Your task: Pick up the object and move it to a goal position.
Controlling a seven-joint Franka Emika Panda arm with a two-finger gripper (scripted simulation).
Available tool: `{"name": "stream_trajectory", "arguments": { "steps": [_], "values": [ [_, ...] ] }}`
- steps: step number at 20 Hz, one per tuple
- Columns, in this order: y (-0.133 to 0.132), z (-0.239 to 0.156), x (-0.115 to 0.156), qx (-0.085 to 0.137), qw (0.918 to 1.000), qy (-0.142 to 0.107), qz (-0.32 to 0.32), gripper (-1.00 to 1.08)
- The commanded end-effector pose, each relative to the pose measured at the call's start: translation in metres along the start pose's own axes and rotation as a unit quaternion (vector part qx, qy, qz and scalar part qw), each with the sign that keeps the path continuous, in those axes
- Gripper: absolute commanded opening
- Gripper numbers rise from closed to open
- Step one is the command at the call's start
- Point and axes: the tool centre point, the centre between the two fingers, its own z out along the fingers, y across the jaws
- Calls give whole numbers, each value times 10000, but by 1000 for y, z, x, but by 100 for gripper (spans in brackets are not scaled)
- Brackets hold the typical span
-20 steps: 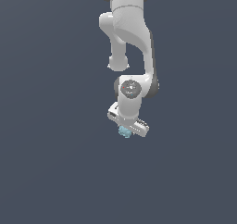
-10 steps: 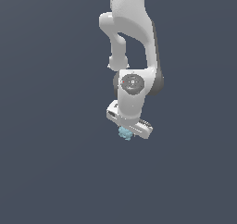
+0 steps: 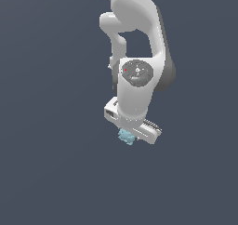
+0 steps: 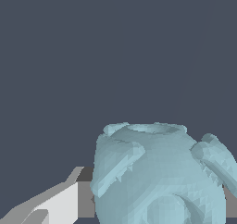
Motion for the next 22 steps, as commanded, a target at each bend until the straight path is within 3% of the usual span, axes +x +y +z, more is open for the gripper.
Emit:
{"name": "stream_trajectory", "arguments": {
  "steps": [1,11,22],
  "values": [
    [-5,-16,9,-3,10000,-3,0,-100],
    [-22,-64,37,-5,10000,-3,2,-100],
    [-30,-85,51,-5,10000,-3,2,-100]
  ]
}}
